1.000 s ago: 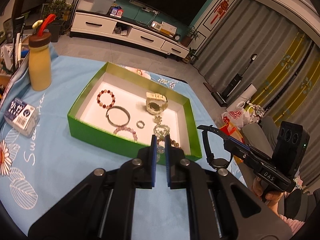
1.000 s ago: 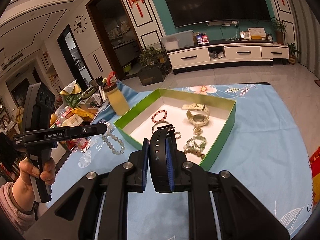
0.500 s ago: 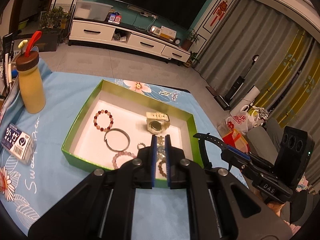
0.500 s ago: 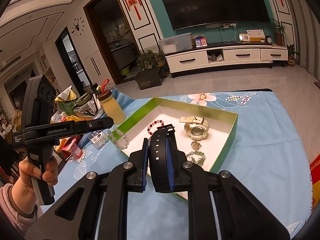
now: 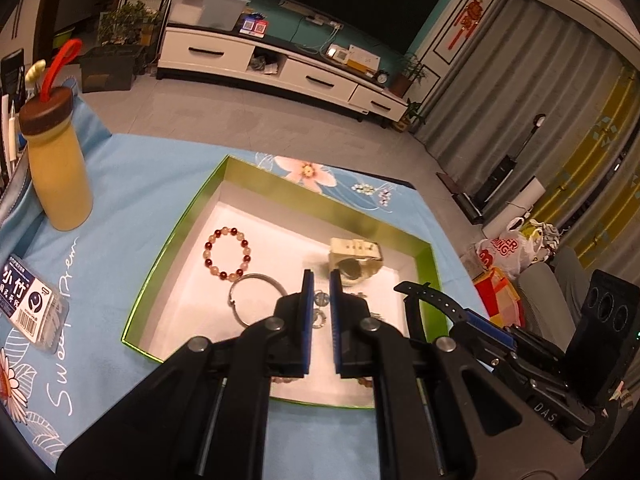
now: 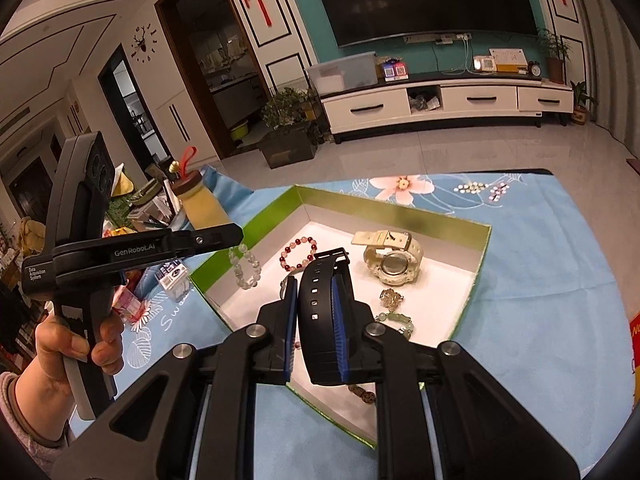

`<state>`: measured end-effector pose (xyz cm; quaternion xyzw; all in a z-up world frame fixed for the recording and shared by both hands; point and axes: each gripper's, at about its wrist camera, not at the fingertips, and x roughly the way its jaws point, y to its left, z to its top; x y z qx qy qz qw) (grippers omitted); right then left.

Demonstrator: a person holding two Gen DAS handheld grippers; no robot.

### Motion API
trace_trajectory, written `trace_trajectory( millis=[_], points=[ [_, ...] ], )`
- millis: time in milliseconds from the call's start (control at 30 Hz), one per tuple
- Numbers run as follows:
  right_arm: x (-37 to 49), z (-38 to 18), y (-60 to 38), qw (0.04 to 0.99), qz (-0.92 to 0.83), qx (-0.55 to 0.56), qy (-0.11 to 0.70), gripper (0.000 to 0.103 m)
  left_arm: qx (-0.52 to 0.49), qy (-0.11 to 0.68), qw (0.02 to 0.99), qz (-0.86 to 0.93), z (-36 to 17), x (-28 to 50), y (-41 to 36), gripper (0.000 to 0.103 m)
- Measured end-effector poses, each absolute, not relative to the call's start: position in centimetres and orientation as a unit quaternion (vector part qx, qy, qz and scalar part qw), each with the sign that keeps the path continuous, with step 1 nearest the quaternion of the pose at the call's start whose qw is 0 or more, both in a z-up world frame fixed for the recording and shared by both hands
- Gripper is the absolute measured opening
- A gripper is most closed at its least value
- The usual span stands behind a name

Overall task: Organize jewelry
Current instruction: 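Carry the black watch and crystal bracelet over the green box with both tools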

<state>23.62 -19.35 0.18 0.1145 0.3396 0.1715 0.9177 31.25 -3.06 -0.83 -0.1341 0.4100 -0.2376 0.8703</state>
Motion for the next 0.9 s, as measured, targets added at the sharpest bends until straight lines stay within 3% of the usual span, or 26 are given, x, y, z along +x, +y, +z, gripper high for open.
trace_trajectory(
  millis=[900],
  points=[
    [27.5,-4.2,-19.2,0.9,0.136,0.123,0.395,0.016,-0.108,0.453,0.865,-0.188,-4.9,34.0,-2.3,0.007]
  ],
)
